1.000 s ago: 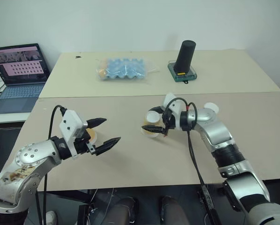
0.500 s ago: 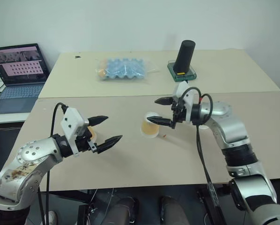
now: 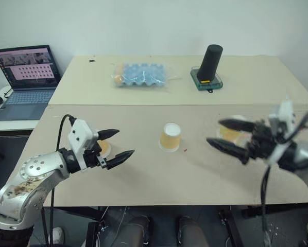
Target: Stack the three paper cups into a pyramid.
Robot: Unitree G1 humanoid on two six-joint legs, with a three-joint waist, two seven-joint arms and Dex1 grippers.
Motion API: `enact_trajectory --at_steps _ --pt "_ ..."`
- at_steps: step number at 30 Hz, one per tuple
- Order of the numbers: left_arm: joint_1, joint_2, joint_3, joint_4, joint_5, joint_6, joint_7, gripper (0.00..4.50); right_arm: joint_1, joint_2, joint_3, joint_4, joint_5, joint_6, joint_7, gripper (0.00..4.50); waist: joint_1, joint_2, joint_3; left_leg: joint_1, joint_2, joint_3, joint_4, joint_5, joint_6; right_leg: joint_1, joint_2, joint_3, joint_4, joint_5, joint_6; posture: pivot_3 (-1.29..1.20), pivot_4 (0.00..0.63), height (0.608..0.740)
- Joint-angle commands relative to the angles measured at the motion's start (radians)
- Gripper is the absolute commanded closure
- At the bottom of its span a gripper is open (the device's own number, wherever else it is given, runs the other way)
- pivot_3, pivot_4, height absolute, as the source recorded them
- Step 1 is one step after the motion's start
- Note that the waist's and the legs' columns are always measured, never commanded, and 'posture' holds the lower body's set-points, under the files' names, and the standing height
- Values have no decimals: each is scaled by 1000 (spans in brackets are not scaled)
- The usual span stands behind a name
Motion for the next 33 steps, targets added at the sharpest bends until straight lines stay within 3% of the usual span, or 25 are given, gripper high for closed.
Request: enact_trajectory --at_steps 1,5,10,14,18,33 --pt "-22 10 8 -2 -3 -7 -12 0 69 -10 -27 -20 -95 15 -162 21 -6 0 0 0 0 1 0 0 0 1 0 1 0 0 0 0 150 740" --pt "-40 15 -4 12 -4 -6 -30 0 35 66 104 89 -351 -49 -468 21 -17 -1 0 3 2 4 0 1 -1 5 -1 1 0 -3 7 0 150 740" --pt "-60 17 -10 27 1 -6 -44 0 0 195 249 113 -485 -164 -599 21 -25 0 0 4 3 5 0 2 -3 1 0 1 1 0 0 0 150 740" --pt "-67 19 -6 30 -4 -3 -47 0 -61 257 267 162 -520 -216 -636 21 -28 0 0 -1 3 6 0 7 -11 -3 3 2 2 2 -1 0 150 740" --pt "-65 19 -7 29 0 -5 -45 0 -118 258 248 229 -536 -267 -642 21 -25 0 0 1 3 6 0 2 -3 -2 6 1 0 2 -1 0 150 740" --pt "-72 17 4 24 -2 -2 -25 0 -251 297 260 425 -540 -368 -625 21 -30 0 0 2 4 7 0 2 -4 -2 8 3 1 3 -2 0 150 740"
